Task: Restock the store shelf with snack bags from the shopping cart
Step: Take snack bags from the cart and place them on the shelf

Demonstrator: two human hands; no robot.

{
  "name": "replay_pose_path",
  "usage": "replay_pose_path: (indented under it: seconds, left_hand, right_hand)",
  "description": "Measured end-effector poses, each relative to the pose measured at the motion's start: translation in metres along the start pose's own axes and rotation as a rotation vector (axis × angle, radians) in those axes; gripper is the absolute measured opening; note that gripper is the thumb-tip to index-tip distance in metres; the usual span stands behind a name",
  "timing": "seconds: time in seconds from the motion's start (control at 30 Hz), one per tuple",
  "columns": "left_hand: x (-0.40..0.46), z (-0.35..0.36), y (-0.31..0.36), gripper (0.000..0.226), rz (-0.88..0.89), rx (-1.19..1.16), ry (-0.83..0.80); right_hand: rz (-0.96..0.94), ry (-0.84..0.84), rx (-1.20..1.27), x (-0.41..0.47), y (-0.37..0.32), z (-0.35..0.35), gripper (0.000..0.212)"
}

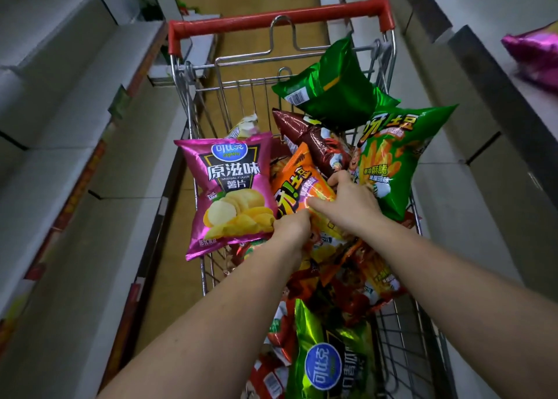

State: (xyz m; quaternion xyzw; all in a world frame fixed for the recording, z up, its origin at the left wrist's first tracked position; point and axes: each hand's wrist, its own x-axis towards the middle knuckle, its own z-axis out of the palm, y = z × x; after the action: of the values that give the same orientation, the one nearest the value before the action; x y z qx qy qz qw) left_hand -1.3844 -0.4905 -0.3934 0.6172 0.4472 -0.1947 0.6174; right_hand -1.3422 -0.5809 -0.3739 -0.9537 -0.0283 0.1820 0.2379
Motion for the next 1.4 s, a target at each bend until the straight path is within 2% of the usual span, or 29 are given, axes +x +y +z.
replay_pose_path:
  seconds: [0.1,0.2,0.33,0.43,0.57,0.6,0.7,0.73,0.8,0.87,0.9,0.97,1.0,1.03,1.07,1.13,1.17,1.27,1.4]
  left_hand:
    - [-0.007,-0.005,0.0,0.055,-0.003,-0.036,-0.003]
    - [-0.015,-0.011,0.002,0.051,-0.006,-0.056,-0.073]
    - [-0.029,-0.018,0.004,0.052,-0.003,-0.081,-0.177]
    - [-0.038,-0.022,0.005,0.046,-0.004,-0.077,-0.187]
    - [-0.05,-0.029,0.017,0.049,0.042,-0.107,-0.251]
    - [-0.054,-0.032,0.022,0.055,0.077,-0.097,-0.269]
    - [-0.055,-0.036,0.031,0.117,0.127,-0.068,-0.285]
    - [-0.053,-0.037,0.033,0.124,0.147,-0.073,-0.273]
    - [-0.054,-0.041,0.037,0.119,0.216,-0.083,-0.244]
    - [-0.059,-0.045,0.043,0.114,0.254,-0.088,-0.199]
    - [-0.057,-0.046,0.043,0.103,0.279,-0.086,-0.182]
    - [-0.05,-0.045,0.042,0.063,0.321,-0.091,-0.156]
    - [-0.046,-0.045,0.041,0.052,0.324,-0.089,-0.133]
    - [-0.043,-0.043,0.041,0.052,0.323,-0.085,-0.122]
    - [-0.041,-0.042,0.041,0.061,0.328,-0.079,-0.117]
    - [-0.034,-0.038,0.042,0.096,0.344,-0.07,-0.118]
    - [-0.031,-0.037,0.043,0.105,0.343,-0.06,-0.114]
    - [-0.025,-0.037,0.043,0.1,0.385,-0.029,-0.096]
    - [-0.023,-0.039,0.046,0.086,0.412,-0.026,-0.071]
  right_hand:
    - [-0.005,0.024,-0.027,-0.007,0.0,0.003,0.071]
    - [0.004,0.072,-0.064,-0.017,-0.004,0.002,0.077]
    - [0.006,0.102,0.021,-0.034,-0.009,-0.005,0.074]
    - [-0.012,0.17,0.049,-0.048,-0.009,-0.022,0.072]
    - [-0.015,0.232,0.322,-0.06,-0.008,-0.051,0.065]
    - [-0.022,0.233,0.411,-0.062,-0.007,-0.056,0.064]
    - [-0.063,0.225,0.641,-0.062,-0.008,-0.06,0.061]
    - [-0.071,0.212,0.68,-0.061,-0.009,-0.06,0.06]
    - [-0.08,0.183,0.722,-0.057,-0.009,-0.059,0.053]
    - [-0.05,0.25,0.721,-0.05,-0.006,-0.061,0.045]
    - [0.003,0.348,0.68,-0.044,-0.002,-0.061,0.044]
    - [0.151,0.553,0.587,-0.03,0.008,-0.064,0.052]
    - [0.213,0.599,0.56,-0.024,0.013,-0.064,0.059]
    - [0.258,0.6,0.545,-0.019,0.017,-0.063,0.068]
    - [0.293,0.569,0.541,-0.013,0.021,-0.061,0.077]
    - [0.355,0.497,0.574,-0.001,0.026,-0.057,0.092]
    - [0.38,0.475,0.606,0.006,0.029,-0.053,0.096]
    - [0.441,0.423,0.693,0.022,0.036,-0.048,0.097]
    - [0.445,0.398,0.676,0.021,0.041,-0.048,0.075]
